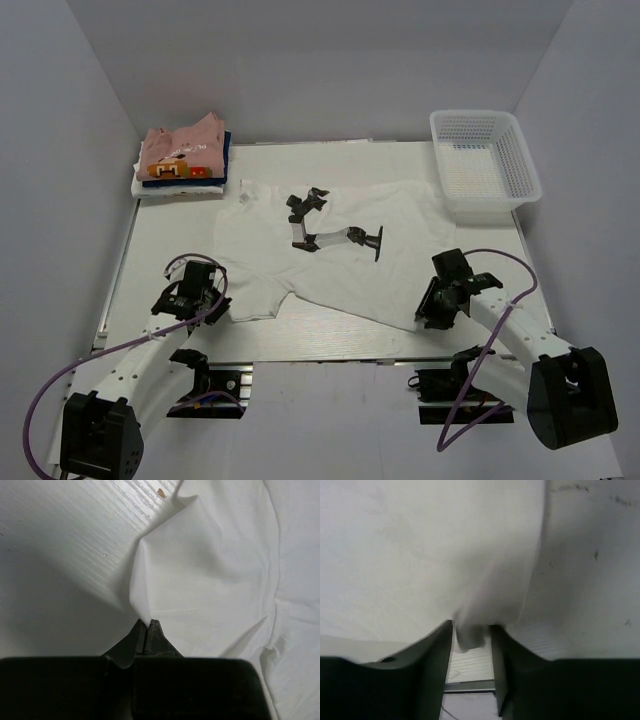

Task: Fold and stack the t-shirts

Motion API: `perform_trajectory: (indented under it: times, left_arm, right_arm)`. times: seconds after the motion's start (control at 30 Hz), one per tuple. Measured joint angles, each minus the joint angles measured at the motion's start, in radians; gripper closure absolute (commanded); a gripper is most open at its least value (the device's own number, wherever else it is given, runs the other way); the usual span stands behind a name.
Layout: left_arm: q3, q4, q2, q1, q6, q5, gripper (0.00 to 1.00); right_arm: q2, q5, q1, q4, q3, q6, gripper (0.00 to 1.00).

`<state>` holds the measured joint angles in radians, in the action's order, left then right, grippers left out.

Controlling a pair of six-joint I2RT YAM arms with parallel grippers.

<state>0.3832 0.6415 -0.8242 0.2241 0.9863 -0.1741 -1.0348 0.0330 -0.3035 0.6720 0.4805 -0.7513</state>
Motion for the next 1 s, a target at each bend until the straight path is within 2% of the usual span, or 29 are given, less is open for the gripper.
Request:
perform_trajectory:
  times: [0.1, 0.17, 0.2, 0.4, 0.53, 0.8, 1.0]
  left_arm:
    - [0.008, 0.000, -0.006, 0.000, -0.006, -0.002, 1.00]
    - [0.009, -0.002, -0.006, 0.000, -0.012, -0.002, 1.00]
    - [0.009, -0.004, -0.006, 0.000, -0.014, -0.002, 1.00]
    - [0.017, -0.023, 0.005, 0.000, -0.044, -0.001, 1.00]
    - [0.104, -0.040, 0.018, 0.000, -0.068, -0.002, 1.00]
    - [0.496, -0.181, 0.049, 0.000, -0.150, -0.067, 1.00]
    - [0.691, -0.280, 0.098, 0.000, -0.215, -0.132, 1.00]
  right_arm:
    - [-0.018, 0.014, 0.000, -0.048, -0.007, 0.000, 0.78]
    - [-0.039, 0.018, 0.000, -0.078, -0.007, -0.001, 0.99]
    - [-0.049, 0.014, 0.000, -0.093, -0.006, -0.001, 1.00]
    - [-0.066, 0.014, -0.003, -0.205, -0.005, 0.015, 1.00]
    - [-0.002, 0.071, -0.005, -0.188, 0.044, 0.062, 1.00]
    - [0.183, 0.200, -0.005, -0.237, 0.416, 0.139, 1.00]
    - [0.196, 0.264, -0.005, -0.224, 0.655, 0.209, 1.00]
